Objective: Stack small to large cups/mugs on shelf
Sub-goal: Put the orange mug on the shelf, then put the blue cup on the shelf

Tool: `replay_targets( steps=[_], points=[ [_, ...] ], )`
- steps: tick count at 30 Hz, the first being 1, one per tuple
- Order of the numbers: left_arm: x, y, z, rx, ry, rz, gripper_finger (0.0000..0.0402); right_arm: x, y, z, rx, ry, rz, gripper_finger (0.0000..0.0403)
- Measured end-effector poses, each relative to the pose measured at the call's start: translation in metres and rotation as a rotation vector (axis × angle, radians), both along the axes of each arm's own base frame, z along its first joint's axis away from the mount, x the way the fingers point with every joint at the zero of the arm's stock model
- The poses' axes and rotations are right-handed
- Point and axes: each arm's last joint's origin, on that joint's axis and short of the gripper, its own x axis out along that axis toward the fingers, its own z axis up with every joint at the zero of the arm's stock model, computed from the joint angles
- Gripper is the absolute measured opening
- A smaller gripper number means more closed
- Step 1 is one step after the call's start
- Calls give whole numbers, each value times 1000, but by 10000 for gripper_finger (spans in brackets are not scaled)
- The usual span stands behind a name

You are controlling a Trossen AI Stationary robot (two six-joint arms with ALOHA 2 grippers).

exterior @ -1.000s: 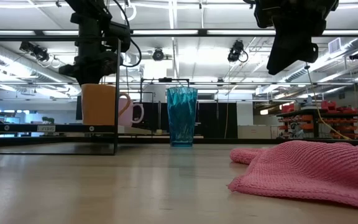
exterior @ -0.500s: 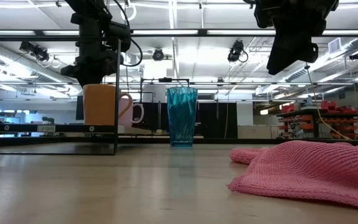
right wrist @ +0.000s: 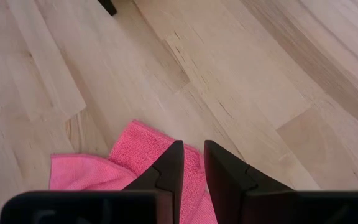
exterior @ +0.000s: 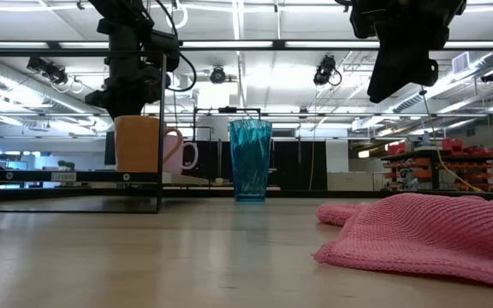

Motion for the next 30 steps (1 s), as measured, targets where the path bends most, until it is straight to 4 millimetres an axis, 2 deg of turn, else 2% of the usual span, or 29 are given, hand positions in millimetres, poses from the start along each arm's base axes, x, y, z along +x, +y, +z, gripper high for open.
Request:
replay_targets(
  steps=[7,12,23,30],
  points=[
    [0,0,2,-8,1,0,103,0,0,0,0,0,0,71],
    [2,1,18,10,-23,3,105,1,0,0,3,-7,0,71],
    [-1,3,83,136,-26,45,101,1,0,0,-10,-5,20,71],
    [2,-11,138,219,-173,57,99,2,-4,0,-33,-1,38,71]
  ],
)
